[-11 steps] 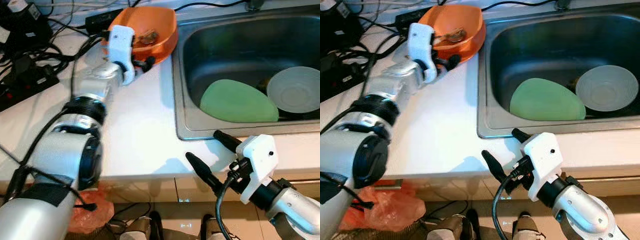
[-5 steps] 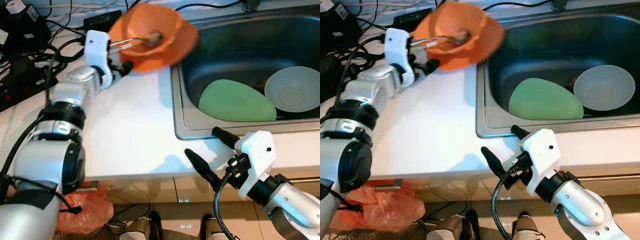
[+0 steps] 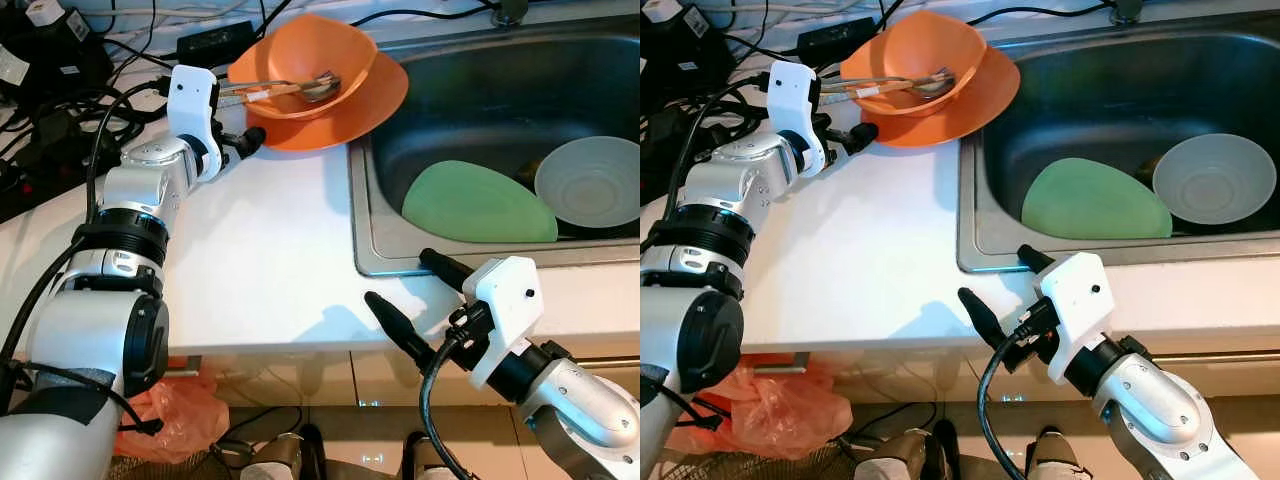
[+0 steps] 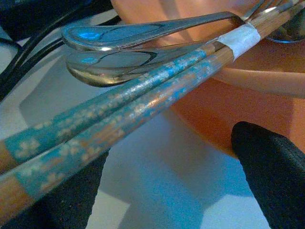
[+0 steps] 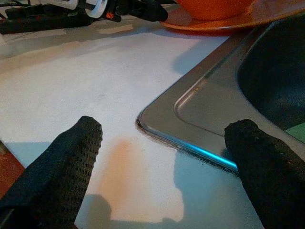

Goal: Kitchen organization

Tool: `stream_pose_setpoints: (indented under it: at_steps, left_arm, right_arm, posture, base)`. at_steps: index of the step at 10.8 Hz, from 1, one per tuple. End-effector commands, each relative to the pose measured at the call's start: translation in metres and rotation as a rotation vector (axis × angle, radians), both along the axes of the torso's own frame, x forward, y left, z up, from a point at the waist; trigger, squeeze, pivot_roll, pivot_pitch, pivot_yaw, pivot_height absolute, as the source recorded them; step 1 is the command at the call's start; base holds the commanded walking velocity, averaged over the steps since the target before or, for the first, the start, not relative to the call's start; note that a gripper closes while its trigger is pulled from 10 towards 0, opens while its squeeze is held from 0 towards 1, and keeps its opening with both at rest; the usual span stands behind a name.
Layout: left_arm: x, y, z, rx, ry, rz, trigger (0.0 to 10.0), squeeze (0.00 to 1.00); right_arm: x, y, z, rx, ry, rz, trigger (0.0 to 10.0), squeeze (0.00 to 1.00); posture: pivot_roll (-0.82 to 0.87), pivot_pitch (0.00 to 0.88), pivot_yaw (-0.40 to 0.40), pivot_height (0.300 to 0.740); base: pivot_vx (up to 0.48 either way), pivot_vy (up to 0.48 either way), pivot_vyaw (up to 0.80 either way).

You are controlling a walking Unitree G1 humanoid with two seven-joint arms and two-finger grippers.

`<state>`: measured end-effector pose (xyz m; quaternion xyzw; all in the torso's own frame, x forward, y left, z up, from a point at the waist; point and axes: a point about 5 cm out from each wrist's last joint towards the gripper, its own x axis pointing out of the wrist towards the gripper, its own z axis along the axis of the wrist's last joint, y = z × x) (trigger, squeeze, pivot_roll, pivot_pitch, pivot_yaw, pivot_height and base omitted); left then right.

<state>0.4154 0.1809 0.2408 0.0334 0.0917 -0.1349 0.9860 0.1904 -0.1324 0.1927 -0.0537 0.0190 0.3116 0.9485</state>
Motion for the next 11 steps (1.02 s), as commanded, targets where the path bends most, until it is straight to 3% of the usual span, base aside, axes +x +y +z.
stream_pose_setpoints:
  at_steps: [1,3,7,11]
  left_arm:
    - [-0.005,0.008,-0.024,0.020,0.113,0.017,10.0,0.00]
    - [-0.007,0.007,-0.022,0.022,0.126,-0.016,10.0,0.00]
    - [-0.026,-0.003,-0.020,0.079,0.192,-0.217,10.0,0.00]
    - [-0.049,0.006,-0.011,0.127,0.221,-0.283,10.0,0.00]
  right_arm:
    - [-0.001,0.002,-0.006,0.003,0.030,0.007,10.0,0.00]
    - [0.001,0.001,-0.007,0.003,0.026,0.009,10.0,0.00]
    - [0.007,0.002,-0.009,0.002,0.013,0.013,10.0,0.00]
    - [0.018,0.006,-0.011,0.017,-0.008,0.025,10.0,0.00]
  posture:
    - [-0.06,0.180,0.178,0.740]
    - [-0.05,0.174,0.175,0.740]
    - [-0.02,0.157,0.178,0.740]
    - [0.05,0.125,0.184,0.740]
  base:
    - [0.000,0.000,0.00]
    - [0.000,0.000,0.00]
    - [0.000,0.000,0.00]
    - [0.000,0.000,0.00]
